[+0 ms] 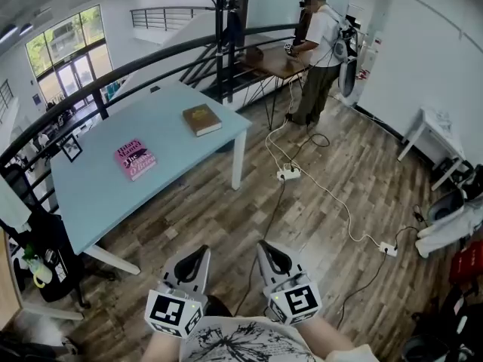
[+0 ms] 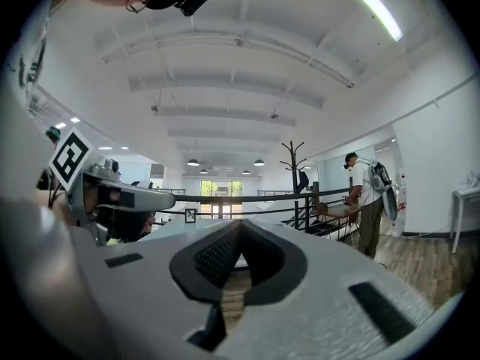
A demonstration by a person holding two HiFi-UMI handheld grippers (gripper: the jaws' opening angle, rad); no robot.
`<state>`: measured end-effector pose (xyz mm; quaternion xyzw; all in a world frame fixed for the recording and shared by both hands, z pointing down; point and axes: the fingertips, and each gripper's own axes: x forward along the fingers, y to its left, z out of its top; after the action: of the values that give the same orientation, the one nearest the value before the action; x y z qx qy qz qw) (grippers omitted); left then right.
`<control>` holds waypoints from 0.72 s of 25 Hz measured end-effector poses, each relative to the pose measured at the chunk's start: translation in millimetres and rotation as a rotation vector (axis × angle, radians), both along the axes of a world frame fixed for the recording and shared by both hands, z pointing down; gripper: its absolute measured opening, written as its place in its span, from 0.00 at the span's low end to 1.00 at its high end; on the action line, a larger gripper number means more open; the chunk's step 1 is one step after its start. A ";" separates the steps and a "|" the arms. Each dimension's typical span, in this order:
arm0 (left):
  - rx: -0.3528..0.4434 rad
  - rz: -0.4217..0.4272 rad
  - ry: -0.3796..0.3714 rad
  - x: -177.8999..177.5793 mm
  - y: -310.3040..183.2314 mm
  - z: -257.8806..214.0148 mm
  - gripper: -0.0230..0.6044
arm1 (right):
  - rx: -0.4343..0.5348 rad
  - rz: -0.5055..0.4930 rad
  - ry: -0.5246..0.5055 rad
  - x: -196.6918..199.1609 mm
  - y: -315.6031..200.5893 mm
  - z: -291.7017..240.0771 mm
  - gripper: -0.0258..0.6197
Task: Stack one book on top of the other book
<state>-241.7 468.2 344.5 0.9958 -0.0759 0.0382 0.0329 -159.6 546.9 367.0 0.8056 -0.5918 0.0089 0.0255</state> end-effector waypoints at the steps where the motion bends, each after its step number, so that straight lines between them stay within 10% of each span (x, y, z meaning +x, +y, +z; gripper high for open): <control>1: -0.003 0.000 -0.005 1.4 1.1 2.9 0.05 | 0.001 0.011 -0.018 3.6 1.2 2.9 0.03; 18: -0.090 0.036 -0.020 125.0 -155.9 43.0 0.05 | -0.079 0.081 -0.095 127.1 -142.1 47.2 0.03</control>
<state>-116.7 312.3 387.5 0.9941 -0.0563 0.0523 0.0761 -32.6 404.8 414.2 0.8258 -0.5586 0.0715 0.0287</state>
